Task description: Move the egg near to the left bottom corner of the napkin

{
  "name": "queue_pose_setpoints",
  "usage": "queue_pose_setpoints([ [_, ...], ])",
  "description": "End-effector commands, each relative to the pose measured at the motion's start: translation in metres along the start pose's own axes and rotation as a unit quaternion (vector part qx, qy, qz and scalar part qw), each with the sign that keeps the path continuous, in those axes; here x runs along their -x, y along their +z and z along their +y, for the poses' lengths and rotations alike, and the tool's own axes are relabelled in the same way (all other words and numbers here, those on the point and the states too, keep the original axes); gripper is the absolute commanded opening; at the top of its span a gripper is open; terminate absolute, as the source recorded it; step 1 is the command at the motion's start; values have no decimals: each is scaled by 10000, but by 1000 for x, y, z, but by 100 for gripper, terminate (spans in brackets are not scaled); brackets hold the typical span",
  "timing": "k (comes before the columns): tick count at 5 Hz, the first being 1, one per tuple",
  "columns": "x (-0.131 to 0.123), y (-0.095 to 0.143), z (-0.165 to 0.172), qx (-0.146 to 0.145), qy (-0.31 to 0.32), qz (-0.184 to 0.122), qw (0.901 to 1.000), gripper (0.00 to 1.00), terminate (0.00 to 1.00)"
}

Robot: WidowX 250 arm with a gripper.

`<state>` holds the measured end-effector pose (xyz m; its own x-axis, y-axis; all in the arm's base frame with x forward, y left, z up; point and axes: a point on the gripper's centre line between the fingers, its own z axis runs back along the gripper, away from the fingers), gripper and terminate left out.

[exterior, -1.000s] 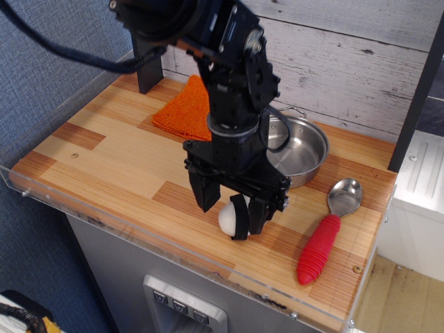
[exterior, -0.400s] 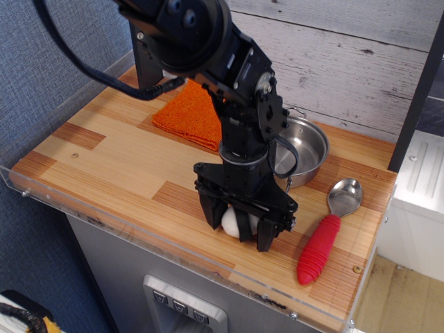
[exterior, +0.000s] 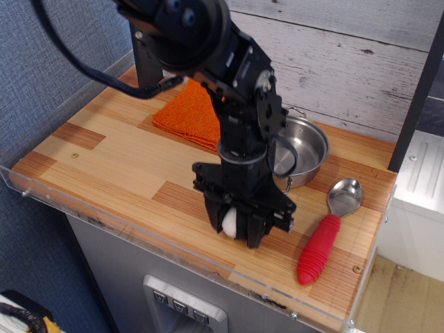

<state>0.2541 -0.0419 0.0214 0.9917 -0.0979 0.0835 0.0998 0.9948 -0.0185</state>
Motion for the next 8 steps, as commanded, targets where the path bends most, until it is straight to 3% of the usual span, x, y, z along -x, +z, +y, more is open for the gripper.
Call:
queue_pose_setpoints([
  [1, -17, 102, 21, 628, -124, -1091, 9920, 0, 0],
  [2, -33, 112, 71, 381, 408, -939, 9940, 0, 0],
  [3, -42, 101, 120, 171, 843, -710, 9938, 0, 0],
  [4, -60, 94, 137, -175, 815, -477, 9954, 0, 0],
  [5, -75, 89, 143, -455, 759, -448, 9951, 0, 0],
  [7, -106, 86, 139, -865, 600, -607, 9926, 0, 0],
  [8, -111, 82, 150, -859, 831, -767, 9899, 0, 0],
])
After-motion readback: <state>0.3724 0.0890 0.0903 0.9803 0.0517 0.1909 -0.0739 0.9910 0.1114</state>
